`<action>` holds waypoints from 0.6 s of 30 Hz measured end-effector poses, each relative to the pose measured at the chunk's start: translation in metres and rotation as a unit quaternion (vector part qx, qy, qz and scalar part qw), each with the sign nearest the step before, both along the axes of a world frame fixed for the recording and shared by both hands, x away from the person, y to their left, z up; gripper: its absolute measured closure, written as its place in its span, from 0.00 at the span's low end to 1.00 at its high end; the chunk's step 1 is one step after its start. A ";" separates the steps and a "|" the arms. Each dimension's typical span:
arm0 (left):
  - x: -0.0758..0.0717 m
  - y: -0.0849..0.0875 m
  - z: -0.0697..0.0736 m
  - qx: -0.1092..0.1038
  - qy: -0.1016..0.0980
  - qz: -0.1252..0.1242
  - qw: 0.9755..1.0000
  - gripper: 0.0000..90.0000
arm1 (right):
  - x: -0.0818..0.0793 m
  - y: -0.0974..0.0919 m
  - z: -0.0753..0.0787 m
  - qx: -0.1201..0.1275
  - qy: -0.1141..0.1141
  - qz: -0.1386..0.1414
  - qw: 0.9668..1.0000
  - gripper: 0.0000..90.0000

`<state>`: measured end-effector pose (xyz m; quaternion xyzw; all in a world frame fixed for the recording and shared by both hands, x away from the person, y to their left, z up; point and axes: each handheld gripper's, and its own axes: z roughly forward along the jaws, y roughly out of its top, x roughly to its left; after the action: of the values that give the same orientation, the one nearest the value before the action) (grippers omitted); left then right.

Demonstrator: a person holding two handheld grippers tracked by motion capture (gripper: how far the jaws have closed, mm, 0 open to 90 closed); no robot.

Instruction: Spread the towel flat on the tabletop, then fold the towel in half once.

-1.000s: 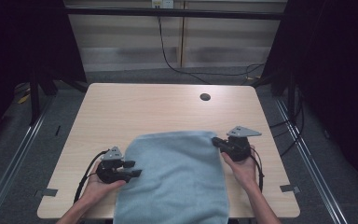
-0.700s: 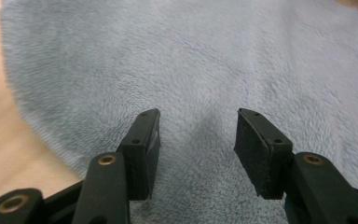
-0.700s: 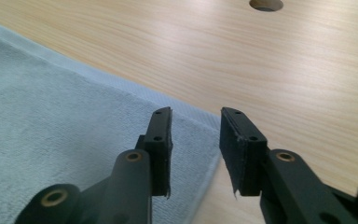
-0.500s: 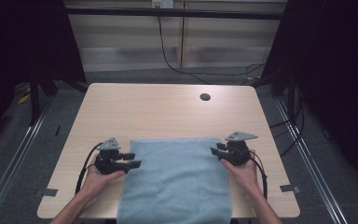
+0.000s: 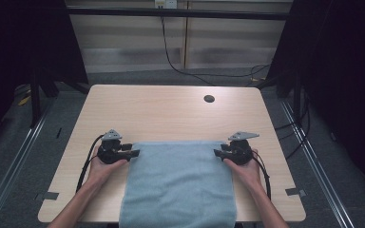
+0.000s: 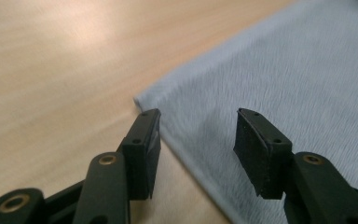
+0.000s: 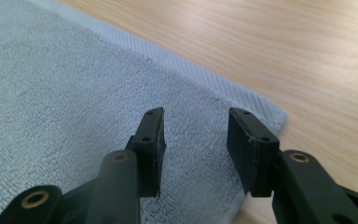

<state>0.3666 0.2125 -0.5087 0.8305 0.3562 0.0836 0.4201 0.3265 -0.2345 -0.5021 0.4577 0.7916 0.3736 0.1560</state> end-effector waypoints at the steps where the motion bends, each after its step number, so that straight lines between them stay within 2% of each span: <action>1: -0.001 0.000 0.001 0.003 0.001 -0.006 1.000 0.57 | 0.000 0.001 -0.002 -0.009 0.005 0.002 1.000 0.63; 3: -0.004 -0.001 0.001 0.011 -0.005 -0.012 1.000 0.58 | -0.002 0.003 -0.003 -0.009 0.005 0.004 1.000 0.63; 7: -0.010 -0.002 0.003 0.015 0.007 -0.018 1.000 0.57 | -0.008 0.009 -0.002 -0.014 0.008 0.016 1.000 0.63; 9: -0.010 -0.001 0.005 0.011 0.006 -0.017 1.000 0.56 | -0.014 0.013 -0.001 -0.028 0.006 0.025 0.999 0.63; 12: -0.004 0.000 0.008 -0.002 -0.008 0.000 1.000 0.55 | -0.014 0.012 -0.001 -0.023 0.006 0.032 0.999 0.61; 14: 0.002 0.001 0.010 -0.004 -0.001 0.008 1.000 0.55 | -0.011 0.009 0.000 -0.017 0.004 0.024 1.000 0.57; 16: 0.008 0.000 0.013 -0.006 -0.014 0.017 1.000 0.53 | -0.005 0.005 0.002 -0.010 0.001 0.016 1.000 0.55; 17: 0.010 -0.002 0.012 -0.010 -0.010 0.027 1.000 0.53 | -0.002 0.003 0.003 -0.006 -0.003 0.012 1.000 0.54; 18: 0.014 -0.003 0.011 -0.011 -0.001 0.025 1.000 0.52 | 0.000 0.001 0.004 -0.002 -0.011 0.008 1.000 0.53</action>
<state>0.3808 0.2099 -0.4979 0.8168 0.3768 0.0912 0.4273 0.3267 -0.2334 -0.4983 0.4469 0.7945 0.3779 0.1624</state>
